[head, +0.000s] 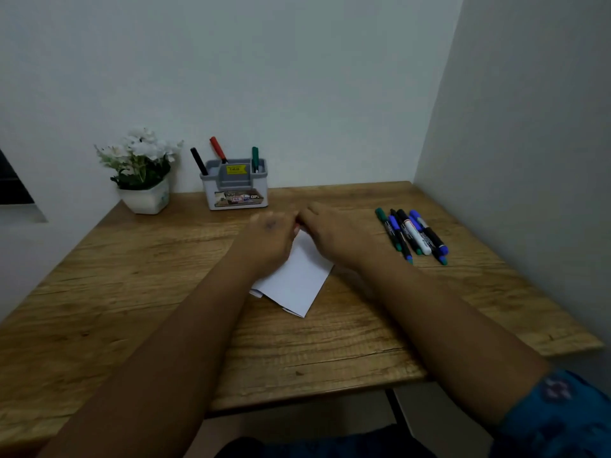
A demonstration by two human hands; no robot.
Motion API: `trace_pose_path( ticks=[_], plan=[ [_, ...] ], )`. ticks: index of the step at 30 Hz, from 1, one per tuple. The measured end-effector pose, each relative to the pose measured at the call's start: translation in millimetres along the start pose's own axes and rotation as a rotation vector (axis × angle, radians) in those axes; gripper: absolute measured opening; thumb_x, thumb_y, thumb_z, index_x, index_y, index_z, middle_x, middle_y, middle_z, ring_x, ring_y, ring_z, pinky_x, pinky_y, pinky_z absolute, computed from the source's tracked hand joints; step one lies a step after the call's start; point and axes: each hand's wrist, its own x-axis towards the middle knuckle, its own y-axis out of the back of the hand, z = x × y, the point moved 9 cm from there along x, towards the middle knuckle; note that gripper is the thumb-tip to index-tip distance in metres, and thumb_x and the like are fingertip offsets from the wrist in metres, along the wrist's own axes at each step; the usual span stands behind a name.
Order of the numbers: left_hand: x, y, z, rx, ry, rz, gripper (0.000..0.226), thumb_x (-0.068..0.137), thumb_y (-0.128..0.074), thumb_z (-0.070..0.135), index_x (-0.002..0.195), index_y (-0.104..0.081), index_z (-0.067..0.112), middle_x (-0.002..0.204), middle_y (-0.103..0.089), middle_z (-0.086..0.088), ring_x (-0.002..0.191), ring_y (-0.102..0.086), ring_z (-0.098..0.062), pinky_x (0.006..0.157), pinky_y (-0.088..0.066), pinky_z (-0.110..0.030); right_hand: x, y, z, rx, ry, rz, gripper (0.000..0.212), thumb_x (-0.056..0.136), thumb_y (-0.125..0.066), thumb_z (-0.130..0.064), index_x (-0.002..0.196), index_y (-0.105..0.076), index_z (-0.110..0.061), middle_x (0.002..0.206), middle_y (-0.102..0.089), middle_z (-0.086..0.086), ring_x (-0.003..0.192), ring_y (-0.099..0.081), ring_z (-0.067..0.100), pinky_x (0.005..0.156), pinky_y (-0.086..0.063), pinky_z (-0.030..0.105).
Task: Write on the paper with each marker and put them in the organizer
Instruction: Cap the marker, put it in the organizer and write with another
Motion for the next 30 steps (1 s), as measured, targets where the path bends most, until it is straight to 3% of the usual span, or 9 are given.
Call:
trace_pose_path(
  ticks=[3,9,12,15,18,21,24,26,30],
  plan=[
    [-2.4,-8.2,-12.4,-0.132,0.052,-0.13,0.026,0.102,-0.038,0.032,0.116,-0.056,0.02,0.109,-0.064,-0.005,0.094,-0.057,-0.021,0.078,-0.044,-0.035,-2.1,-5.6,-9.7,-0.053,0.075,-0.03,0.018,0.101,-0.042,-0.022,0.112,-0.055,-0.017,0.107,-0.061,0.005,0.088,-0.055,0.019,0.073,-0.044,0.035],
    [-2.7,3.2,-14.8,-0.155,-0.008,-0.078,0.021,0.099,-0.042,0.029,0.104,-0.062,0.023,0.094,-0.067,0.0,0.078,-0.055,-0.013,0.063,-0.039,-0.03,-2.4,-4.0,-16.0,0.051,0.114,-0.055,0.019,0.101,-0.042,-0.021,0.112,-0.057,-0.019,0.102,-0.064,0.004,0.084,-0.054,0.016,0.067,-0.034,0.029],
    [-4.6,4.5,-23.8,-0.181,0.043,-0.114,0.019,0.098,-0.045,0.036,0.094,-0.061,0.028,0.084,-0.061,0.007,0.075,-0.053,-0.011,0.06,-0.036,-0.03,-4.6,-2.4,-10.6,0.003,0.096,-0.06,0.037,0.1,-0.042,-0.014,0.133,-0.053,-0.026,0.114,-0.065,0.003,0.087,-0.053,0.013,0.068,-0.032,0.028],
    [-10.2,8.5,-52.2,-0.255,0.204,-0.092,0.033,0.096,-0.046,0.046,0.071,-0.048,0.026,0.07,-0.052,0.005,0.067,-0.049,-0.015,0.056,-0.031,-0.03,-7.2,7.0,7.2,0.075,-0.019,-0.038,0.053,0.102,-0.036,-0.013,0.147,-0.034,-0.041,0.132,-0.061,-0.01,0.105,-0.057,0.009,0.08,-0.045,0.026],
    [-21.6,11.4,-80.0,-0.38,0.353,-0.04,0.035,0.088,-0.06,0.05,0.075,-0.05,0.019,0.07,-0.051,0.004,0.063,-0.046,-0.012,0.055,-0.034,-0.029,-10.2,22.0,28.3,0.361,-0.101,0.137,0.062,0.098,-0.035,0.001,0.146,-0.036,-0.038,0.095,-0.061,-0.018,0.083,-0.055,-0.003,0.077,-0.042,0.008],
    [-26.5,6.1,-82.7,-0.482,0.368,-0.057,0.035,0.075,-0.078,0.04,0.08,-0.053,0.016,0.076,-0.061,0.004,0.069,-0.054,-0.014,0.064,-0.046,-0.033,-14.2,21.5,53.5,0.79,-0.277,0.284,0.038,0.104,-0.032,-0.005,0.125,-0.055,-0.027,0.089,-0.061,0.006,0.065,-0.055,0.007,0.067,-0.051,0.027],
    [-23.1,-6.1,-65.4,-0.593,0.32,-0.148,0.036,0.07,-0.085,0.031,0.082,-0.051,0.026,0.095,-0.068,0.01,0.093,-0.062,-0.015,0.08,-0.05,-0.034,-16.2,6.1,62.4,1.129,-0.444,0.296,0.022,0.106,-0.037,-0.017,0.125,-0.048,-0.015,0.104,-0.065,0.012,0.08,-0.067,0.01,0.07,-0.052,0.026],
    [-20.4,-18.1,-51.7,-0.57,0.266,-0.294,0.04,0.068,-0.085,0.035,0.09,-0.052,0.031,0.11,-0.064,0.017,0.103,-0.058,-0.009,0.083,-0.047,-0.029,-17.6,-5.1,64.9,1.223,-0.524,0.253,0.025,0.102,-0.049,-0.017,0.126,-0.048,-0.009,0.117,-0.069,0.01,0.092,-0.069,0.016,0.079,-0.053,0.032],
    [-23.2,-29.3,-40.2,-0.555,0.219,-0.519,0.05,0.066,-0.085,0.043,0.102,-0.053,0.031,0.12,-0.059,0.024,0.111,-0.053,-0.003,0.089,-0.044,-0.03,-14.7,-11.8,58.5,1.163,-0.522,0.164,0.009,0.097,-0.058,-0.019,0.104,-0.058,-0.013,0.087,-0.076,0.004,0.073,-0.067,0.015,0.073,-0.052,0.031]
  ],
)
